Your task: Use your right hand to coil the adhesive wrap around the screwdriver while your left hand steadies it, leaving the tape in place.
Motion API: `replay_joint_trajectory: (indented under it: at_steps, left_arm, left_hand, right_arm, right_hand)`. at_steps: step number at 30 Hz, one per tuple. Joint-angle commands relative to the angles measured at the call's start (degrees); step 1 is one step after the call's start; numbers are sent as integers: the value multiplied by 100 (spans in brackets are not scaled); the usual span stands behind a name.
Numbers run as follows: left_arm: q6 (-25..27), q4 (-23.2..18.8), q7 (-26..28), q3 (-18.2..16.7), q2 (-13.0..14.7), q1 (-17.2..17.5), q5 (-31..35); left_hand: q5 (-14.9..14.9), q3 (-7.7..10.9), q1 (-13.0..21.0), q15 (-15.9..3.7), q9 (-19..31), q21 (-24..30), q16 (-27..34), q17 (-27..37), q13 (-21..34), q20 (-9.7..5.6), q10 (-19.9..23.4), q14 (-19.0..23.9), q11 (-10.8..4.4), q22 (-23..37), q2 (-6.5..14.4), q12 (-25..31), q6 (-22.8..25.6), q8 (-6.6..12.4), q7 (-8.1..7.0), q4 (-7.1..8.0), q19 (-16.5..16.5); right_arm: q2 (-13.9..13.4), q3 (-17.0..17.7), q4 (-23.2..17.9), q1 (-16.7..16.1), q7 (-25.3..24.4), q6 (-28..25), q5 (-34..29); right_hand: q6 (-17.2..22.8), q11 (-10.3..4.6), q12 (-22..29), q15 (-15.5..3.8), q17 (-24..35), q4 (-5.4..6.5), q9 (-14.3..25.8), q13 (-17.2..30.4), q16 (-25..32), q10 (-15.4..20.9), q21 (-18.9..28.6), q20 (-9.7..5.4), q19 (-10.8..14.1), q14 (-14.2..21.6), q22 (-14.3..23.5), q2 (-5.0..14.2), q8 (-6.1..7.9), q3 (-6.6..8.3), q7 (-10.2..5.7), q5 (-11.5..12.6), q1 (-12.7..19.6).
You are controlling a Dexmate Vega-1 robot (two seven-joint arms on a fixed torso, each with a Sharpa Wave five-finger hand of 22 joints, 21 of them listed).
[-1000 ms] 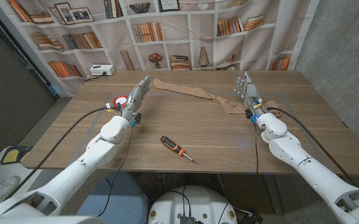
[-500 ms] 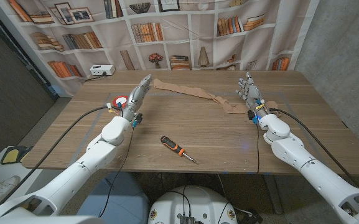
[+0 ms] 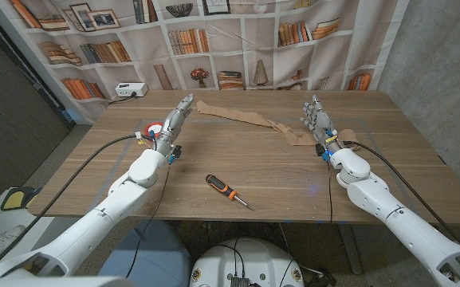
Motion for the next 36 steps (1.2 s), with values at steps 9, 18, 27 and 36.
replay_joint_trajectory:
  at_steps: [9,18,27,36]
  left_arm:
    - [-167,-137,356,66,231,188,867]
    - [-222,-209,542,9,264,223,1119]
    - [-142,-388,501,19,378,234,1313]
    - [-100,-515,711,46,441,202,1802]
  left_hand:
    - [5,17,112,-10,30,38,-15,15,17,18,61,-13,-28,17,-10,8,97,31,-26,-78,44]
    - [-4,37,188,-84,28,39,-3,11,16,-5,223,54,-98,15,-19,48,112,8,-62,-153,91]
    - [-6,43,232,-116,28,34,-2,9,16,-14,291,84,-118,14,-35,57,158,13,-38,-198,104]
    - [-8,43,289,-238,30,42,30,7,15,-30,433,231,-179,13,-74,84,240,21,-49,-259,163]
  right_arm:
    - [8,-51,-58,95,-54,-35,-129]
    - [-11,-62,-198,56,-188,-90,-218]
    - [-58,-70,-241,8,-230,-94,-298]
    - [-87,-55,-322,-23,-297,-145,-328]
  right_hand:
    - [-55,30,-18,11,11,-58,17,26,-14,-35,2,33,-31,-36,23,-12,-12,10,56,-7,112]
    - [-107,23,-18,-17,22,-88,18,27,-10,-36,8,42,-22,-47,22,-177,-28,-83,78,-41,61]
    - [-126,41,-22,3,26,-113,19,28,-16,-49,3,63,-40,-73,23,-280,-30,-139,103,-54,41]
    - [-133,34,-24,9,26,-135,19,28,-26,-57,0,66,-55,-109,23,-345,-28,-173,104,-59,37]
